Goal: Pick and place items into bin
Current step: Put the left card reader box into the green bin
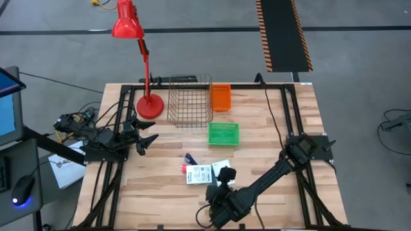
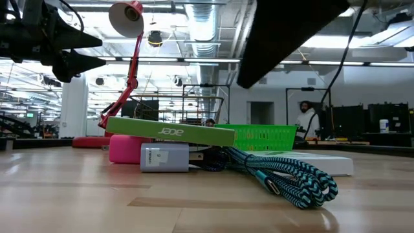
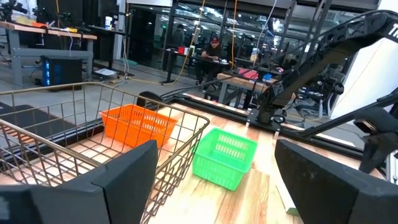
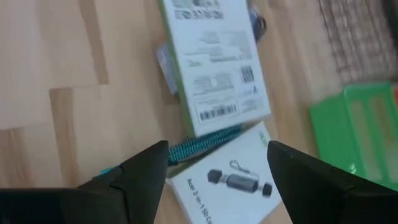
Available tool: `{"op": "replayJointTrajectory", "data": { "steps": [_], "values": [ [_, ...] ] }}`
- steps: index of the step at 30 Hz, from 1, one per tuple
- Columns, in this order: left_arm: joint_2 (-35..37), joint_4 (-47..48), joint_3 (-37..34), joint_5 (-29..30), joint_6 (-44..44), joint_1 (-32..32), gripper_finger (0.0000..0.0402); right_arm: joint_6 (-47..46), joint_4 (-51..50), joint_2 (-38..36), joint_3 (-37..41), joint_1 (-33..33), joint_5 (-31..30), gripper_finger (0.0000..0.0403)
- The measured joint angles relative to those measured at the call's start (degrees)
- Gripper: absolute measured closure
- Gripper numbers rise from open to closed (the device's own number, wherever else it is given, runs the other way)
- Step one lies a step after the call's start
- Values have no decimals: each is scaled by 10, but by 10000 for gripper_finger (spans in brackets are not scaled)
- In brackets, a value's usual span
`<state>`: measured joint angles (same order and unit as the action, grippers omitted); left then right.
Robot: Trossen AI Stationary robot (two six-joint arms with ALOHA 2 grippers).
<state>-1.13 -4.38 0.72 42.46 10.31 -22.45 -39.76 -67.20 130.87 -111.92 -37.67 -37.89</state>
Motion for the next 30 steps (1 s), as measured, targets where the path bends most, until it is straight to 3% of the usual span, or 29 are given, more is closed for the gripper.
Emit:
{"op": "replayJointTrajectory", "data": {
  "steps": [5, 18, 30],
  "values": [
    [0, 0, 0, 0, 0, 0, 88, 82, 22, 18, -12, -3, 1, 133],
    [0, 0, 0, 0, 0, 0, 88, 184, 94, 16, -2, 4, -14, 133],
    [0, 0, 0, 0, 0, 0, 88, 205, 105, 39, -1, 13, -21, 133]
  ]
}}
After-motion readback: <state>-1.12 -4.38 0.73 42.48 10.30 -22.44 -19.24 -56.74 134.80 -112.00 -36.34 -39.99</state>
